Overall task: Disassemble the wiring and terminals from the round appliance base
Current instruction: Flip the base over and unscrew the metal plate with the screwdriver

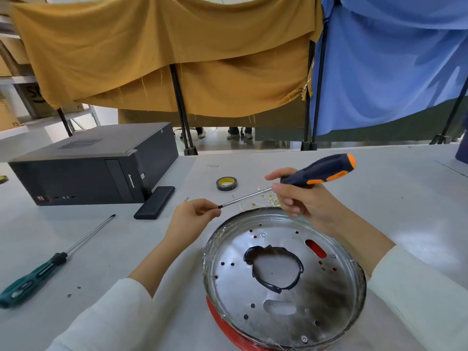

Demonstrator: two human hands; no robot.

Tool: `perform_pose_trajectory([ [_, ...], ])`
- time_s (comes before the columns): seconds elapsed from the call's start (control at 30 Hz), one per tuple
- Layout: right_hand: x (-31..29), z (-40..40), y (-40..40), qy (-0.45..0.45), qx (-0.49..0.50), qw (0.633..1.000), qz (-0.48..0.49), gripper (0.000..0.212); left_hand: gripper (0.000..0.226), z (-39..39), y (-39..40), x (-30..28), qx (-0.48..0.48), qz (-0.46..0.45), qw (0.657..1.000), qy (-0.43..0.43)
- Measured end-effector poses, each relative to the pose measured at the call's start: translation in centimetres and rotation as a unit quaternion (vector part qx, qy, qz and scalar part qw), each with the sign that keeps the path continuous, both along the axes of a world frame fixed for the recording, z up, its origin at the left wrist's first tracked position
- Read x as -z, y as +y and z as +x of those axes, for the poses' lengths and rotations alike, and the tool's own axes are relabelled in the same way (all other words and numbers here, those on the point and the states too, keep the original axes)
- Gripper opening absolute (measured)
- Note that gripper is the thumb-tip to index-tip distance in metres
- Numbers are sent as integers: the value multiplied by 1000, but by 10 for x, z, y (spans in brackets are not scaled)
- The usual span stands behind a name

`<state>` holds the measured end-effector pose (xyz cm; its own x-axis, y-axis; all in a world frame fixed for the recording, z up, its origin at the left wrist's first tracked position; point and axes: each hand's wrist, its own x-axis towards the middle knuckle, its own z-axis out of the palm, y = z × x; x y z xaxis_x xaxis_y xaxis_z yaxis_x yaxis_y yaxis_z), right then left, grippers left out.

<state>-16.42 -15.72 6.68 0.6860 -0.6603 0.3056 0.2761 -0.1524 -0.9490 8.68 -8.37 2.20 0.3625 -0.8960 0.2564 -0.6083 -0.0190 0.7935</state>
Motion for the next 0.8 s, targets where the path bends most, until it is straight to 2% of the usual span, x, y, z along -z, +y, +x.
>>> perform_pose_trajectory([
  [0.13, 11, 1, 5, 35, -43, 998, 25, 16, 13, 2, -2, 13, -12, 19, 1000, -8],
  [0.3, 8, -10, -3, -38, -37, 993, 102, 5, 15, 15, -2, 25, 29, 44, 998, -22],
  [0.37, 6, -18, -12, -26, -22, 998, 51, 8, 16, 21, -2, 29, 16, 46, 999, 8],
  [0.43, 6, -21, -16, 65, 11, 996, -59, 10, 17, 23, -2, 32, -3, 39, 998, 42],
  [0.5, 7, -15, -15, 162, 20, 975, -149, 13, 19, 22, -6, 34, -15, 23, 999, 44],
  [0.57, 17, -7, -11, 200, -15, 960, -194, 13, 15, 18, -11, 34, -25, 15, 999, 33],
  [0.6, 22, -3, -9, 225, -2, 947, -229, 7, 12, 15, -13, 35, -33, 14, 999, 29],
  [0.63, 27, -2, -8, 250, 9, 930, -269, 10, 11, 12, -16, 36, -43, 12, 999, 26],
  [0.7, 31, -1, -7, 315, 28, 899, -303, 39, 13, 7, -20, 38, -57, 5, 998, 23],
  [0.8, 33, -7, -8, 356, 15, 882, -307, 45, 13, 4, -27, 38, -61, 14, 998, 1],
])
